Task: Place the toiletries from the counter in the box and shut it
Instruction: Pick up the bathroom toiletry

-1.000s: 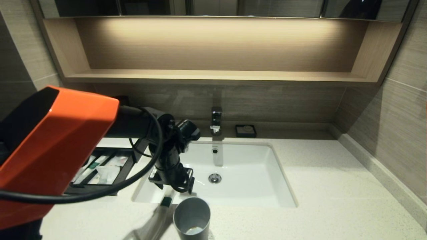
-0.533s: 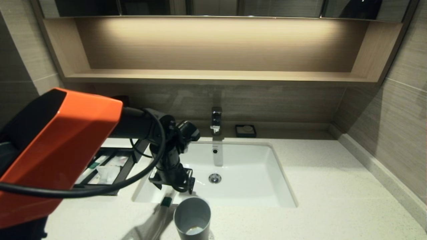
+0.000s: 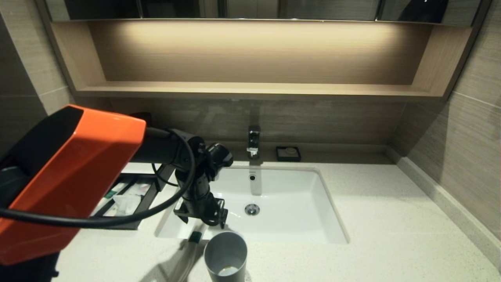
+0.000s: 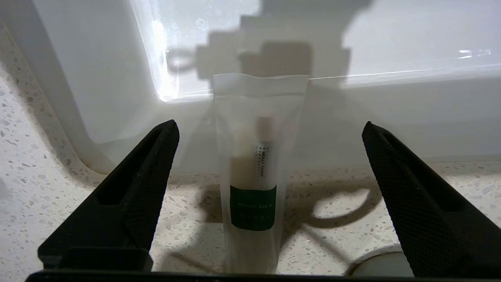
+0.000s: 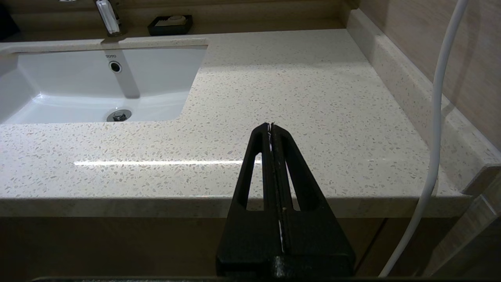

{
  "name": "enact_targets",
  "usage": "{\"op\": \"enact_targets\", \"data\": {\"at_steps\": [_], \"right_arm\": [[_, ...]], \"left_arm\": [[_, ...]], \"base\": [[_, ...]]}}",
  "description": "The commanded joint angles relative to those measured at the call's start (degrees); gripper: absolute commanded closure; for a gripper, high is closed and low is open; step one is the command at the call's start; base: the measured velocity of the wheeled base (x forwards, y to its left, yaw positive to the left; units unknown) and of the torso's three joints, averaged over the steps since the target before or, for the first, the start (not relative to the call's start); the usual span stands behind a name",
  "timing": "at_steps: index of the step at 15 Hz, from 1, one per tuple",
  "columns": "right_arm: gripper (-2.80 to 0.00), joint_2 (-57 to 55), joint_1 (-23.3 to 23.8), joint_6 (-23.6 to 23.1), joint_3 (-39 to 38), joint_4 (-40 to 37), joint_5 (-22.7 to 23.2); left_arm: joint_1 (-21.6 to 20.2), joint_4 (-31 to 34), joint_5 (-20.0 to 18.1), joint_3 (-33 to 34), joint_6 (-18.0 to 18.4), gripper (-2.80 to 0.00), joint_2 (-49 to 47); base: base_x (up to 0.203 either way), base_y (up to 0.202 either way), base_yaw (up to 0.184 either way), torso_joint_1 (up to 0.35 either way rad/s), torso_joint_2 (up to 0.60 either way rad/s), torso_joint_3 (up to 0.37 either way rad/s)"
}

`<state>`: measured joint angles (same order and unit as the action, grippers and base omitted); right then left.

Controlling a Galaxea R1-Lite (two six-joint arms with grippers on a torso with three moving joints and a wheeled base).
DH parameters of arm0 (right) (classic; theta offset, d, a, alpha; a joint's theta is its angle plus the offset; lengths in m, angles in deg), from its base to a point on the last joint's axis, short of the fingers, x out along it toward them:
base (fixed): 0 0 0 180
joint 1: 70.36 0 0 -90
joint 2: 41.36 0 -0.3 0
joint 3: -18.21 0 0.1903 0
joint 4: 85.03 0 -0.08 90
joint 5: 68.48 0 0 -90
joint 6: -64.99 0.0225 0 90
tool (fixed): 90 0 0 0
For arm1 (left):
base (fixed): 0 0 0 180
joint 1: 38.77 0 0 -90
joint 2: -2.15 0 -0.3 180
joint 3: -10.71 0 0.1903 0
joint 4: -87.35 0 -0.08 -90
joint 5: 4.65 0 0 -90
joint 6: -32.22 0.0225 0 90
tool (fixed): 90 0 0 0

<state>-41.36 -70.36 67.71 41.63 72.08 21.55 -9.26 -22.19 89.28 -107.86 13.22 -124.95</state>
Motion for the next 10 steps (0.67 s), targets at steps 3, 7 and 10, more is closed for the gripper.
{"op": "enact_targets", "data": {"at_steps": [3, 7, 10], "right_arm": [[0.00, -0.09, 0.00, 0.00, -0.05, 0.04, -0.02], [0.00, -0.09, 0.00, 0.00, 0.03, 0.04, 0.06], [0.00, -0.09, 0.00, 0.00, 0.04, 0.04, -0.02]], "left_arm": [[-0.16, 0.28, -0.07, 0.01, -0.24, -2.80, -0.61], [-0.85, 0.28, -0.07, 0.01, -0.16, -2.80, -1.13], [-1.12, 0.37, -0.07, 0.01, -0.25, -2.80, -1.13]], "base": [[0.000, 0.000, 0.000, 0.000, 0.00, 0.000], [0.000, 0.000, 0.000, 0.000, 0.00, 0.000], [0.000, 0.000, 0.000, 0.000, 0.00, 0.000]]}}
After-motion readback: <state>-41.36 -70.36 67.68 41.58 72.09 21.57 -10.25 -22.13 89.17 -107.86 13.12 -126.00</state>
